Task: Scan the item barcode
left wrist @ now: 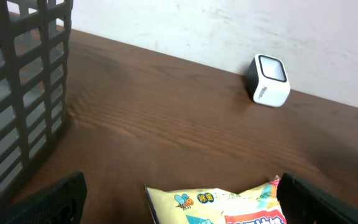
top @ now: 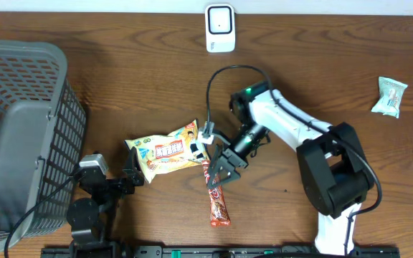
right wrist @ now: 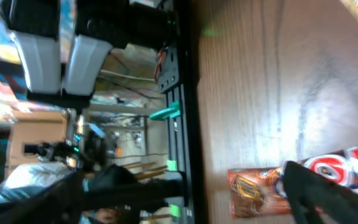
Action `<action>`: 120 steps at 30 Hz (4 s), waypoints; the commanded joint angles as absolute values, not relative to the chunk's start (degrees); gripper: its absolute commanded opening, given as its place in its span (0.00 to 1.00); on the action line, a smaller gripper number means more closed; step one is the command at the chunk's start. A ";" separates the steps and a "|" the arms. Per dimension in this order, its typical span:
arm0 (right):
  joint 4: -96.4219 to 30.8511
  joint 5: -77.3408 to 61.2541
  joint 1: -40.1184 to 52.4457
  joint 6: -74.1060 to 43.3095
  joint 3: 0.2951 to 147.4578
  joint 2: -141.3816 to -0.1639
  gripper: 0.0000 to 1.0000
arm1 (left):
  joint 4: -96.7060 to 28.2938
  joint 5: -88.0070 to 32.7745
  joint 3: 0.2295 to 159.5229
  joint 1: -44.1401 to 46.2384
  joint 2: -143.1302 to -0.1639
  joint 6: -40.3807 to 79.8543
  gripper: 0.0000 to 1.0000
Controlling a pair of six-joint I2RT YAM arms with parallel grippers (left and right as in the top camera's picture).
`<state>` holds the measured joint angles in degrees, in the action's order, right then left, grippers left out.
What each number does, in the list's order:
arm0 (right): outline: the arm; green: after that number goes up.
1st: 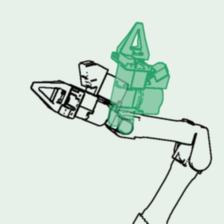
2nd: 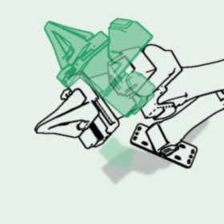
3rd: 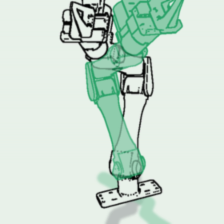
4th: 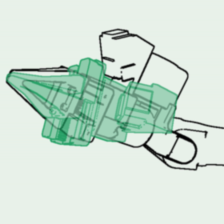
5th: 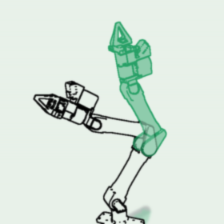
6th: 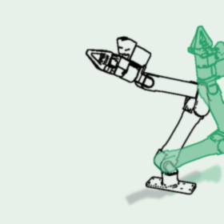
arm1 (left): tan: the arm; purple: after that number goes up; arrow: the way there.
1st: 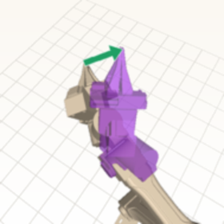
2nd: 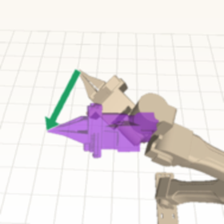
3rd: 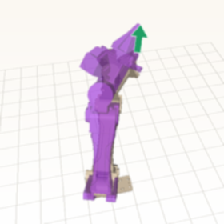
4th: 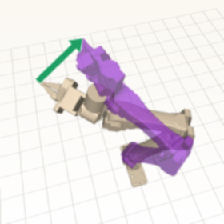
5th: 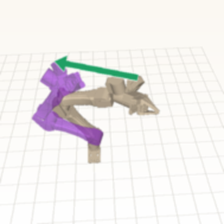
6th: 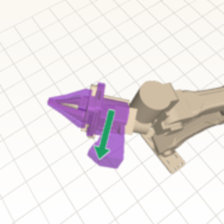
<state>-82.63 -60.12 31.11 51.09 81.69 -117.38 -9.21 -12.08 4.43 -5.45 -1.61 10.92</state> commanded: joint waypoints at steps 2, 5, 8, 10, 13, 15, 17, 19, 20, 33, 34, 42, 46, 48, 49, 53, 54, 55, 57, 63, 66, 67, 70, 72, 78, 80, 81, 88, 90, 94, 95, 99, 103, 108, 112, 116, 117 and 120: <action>-77.30 -53.17 35.48 29.08 82.35 -117.62 0.99 | -9.85 -12.43 3.11 -5.28 -1.41 11.44 0.98; -70.96 -31.79 39.00 5.21 82.37 -117.49 0.99 | -9.85 -12.43 3.11 -5.28 -1.41 11.44 0.98; -71.13 -9.82 43.20 -11.79 82.43 -116.68 0.99 | -9.85 -12.43 3.11 -5.28 -1.41 11.44 0.98; -71.50 -6.83 45.82 -15.68 82.43 -115.77 0.99 | -9.85 -12.43 3.11 -5.28 -1.41 11.44 0.98; -70.02 -6.79 49.28 -19.97 82.43 -115.09 0.99 | -9.85 -12.43 3.11 -5.28 -1.41 11.44 0.98; -68.20 -6.98 51.64 -21.19 82.37 -115.13 0.99 | -9.85 -12.43 3.11 -5.28 -1.41 11.44 0.98; -68.10 -6.92 53.93 -20.64 82.21 -115.13 0.99 | -9.85 -12.43 3.11 -5.28 -1.41 11.44 0.98; -68.10 -6.98 55.99 -21.08 82.21 -115.13 0.99 | -9.85 -12.43 3.11 -5.28 -1.41 11.44 0.98; -68.10 -6.98 56.97 -22.59 82.21 -115.13 0.99 | -9.85 -12.43 3.11 -5.28 -1.41 11.44 0.98; -57.12 -0.34 62.70 -37.89 73.54 -115.74 0.99 | -9.85 -12.43 3.11 -5.28 -1.41 11.44 0.98; -56.99 -0.34 62.26 -37.95 73.19 -115.79 0.99 | -9.85 -12.43 3.11 -5.28 -1.41 11.44 0.98; -58.50 3.51 59.20 -38.02 70.24 -115.90 0.01 | -9.85 -12.43 3.11 -5.28 -1.41 11.44 0.98; -56.60 0.08 58.15 -33.78 67.05 -115.90 0.01 | -9.85 -12.43 3.11 -5.28 -1.41 11.44 0.98; -55.77 -3.66 56.84 -29.04 66.48 -115.90 0.01 | -9.85 -12.43 3.11 -5.28 -1.41 11.44 0.98; -55.64 -5.52 55.99 -26.26 66.63 -115.85 0.01 | -9.85 -12.43 3.11 -5.28 -1.41 11.44 0.98; -55.77 -37.04 45.69 2.35 68.93 -114.85 0.01 | -9.85 -12.43 3.11 -5.28 -1.41 11.44 0.98; -56.21 -42.70 43.72 7.79 68.97 -114.85 0.01 | -9.85 -12.43 3.11 -5.28 -1.41 11.44 0.98; -56.99 -47.72 41.56 13.34 68.95 -114.85 0.01 | -9.85 -12.43 3.11 -5.28 -1.41 11.44 0.98; -58.67 -54.41 37.04 22.22 68.95 -114.85 0.01 | -9.85 -12.43 3.11 -5.28 -1.41 11.44 0.98; -59.48 -63.05 28.25 31.44 68.88 -115.02 0.01 | -9.85 -12.43 3.11 -5.28 -1.41 11.44 0.98; -60.77 -69.34 27.03 39.72 68.86 -115.09 0.01 | -9.85 -12.43 3.11 -5.28 -1.41 11.44 0.98; -61.17 -71.13 27.03 42.02 68.86 -115.09 0.01 | -9.85 -12.43 3.11 -5.28 -1.41 11.44 0.98; -62.65 -77.43 27.46 53.41 68.86 -115.09 0.01 | -9.85 -12.43 3.11 -5.28 -1.41 11.44 0.98; -63.94 -80.73 27.92 61.76 68.86 -115.09 0.01 | -9.85 -12.43 3.11 -5.28 -1.41 11.44 0.98; -64.14 -86.85 28.45 72.88 68.86 -115.09 0.01 | -9.85 -12.43 3.11 -5.28 -1.41 11.44 0.98; -63.86 -88.73 28.58 72.93 68.86 -115.09 0.01 | -9.85 -12.43 3.11 -5.28 -1.41 11.44 0.98; -63.86 -89.34 28.64 72.93 68.86 -115.09 0.01 | -9.85 -12.43 3.11 -5.28 -1.41 11.44 0.98; -61.30 -89.52 29.30 72.93 68.86 -115.09 0.01 | -9.85 -12.43 3.11 -5.28 -1.41 11.44 0.98; -60.71 -89.52 29.30 72.93 68.88 -115.09 0.01 | -9.85 -12.43 3.11 -5.28 -1.41 11.44 0.98; -60.40 -89.52 29.30 72.93 68.90 -115.09 0.01 | -9.85 -12.43 3.11 -5.28 -1.41 11.44 0.98; -60.42 -89.52 29.30 72.93 68.90 -115.09 0.01 | -9.85 -12.43 3.11 -5.28 -1.41 11.44 0.98; -60.95 -89.54 29.30 72.90 68.90 -115.09 0.01 | -9.85 -12.43 3.11 -5.28 -1.41 11.44 0.98; -62.65 -89.52 29.32 72.90 68.90 -115.09 0.01 | -9.85 -12.43 3.11 -5.28 -1.41 11.44 0.98; -63.13 -89.52 29.36 72.90 68.88 -115.09 0.01 | -9.85 -12.43 3.11 -5.28 -1.41 11.44 0.98; -63.70 -89.52 29.34 72.93 68.90 -115.09 0.01 | -9.85 -12.43 3.11 -5.28 -1.41 11.44 0.98; -63.90 -89.52 29.36 72.93 68.90 -115.09 0.01 | -9.85 -12.43 3.11 -5.28 -1.41 11.44 0.98; -64.12 -89.52 29.34 72.93 68.88 -115.09 0.01 | -9.85 -12.43 3.11 -5.28 -1.41 11.44 0.98; -64.31 -89.52 29.30 72.93 68.90 -115.09 0.01 | -9.85 -12.43 3.11 -5.28 -1.41 11.44 0.98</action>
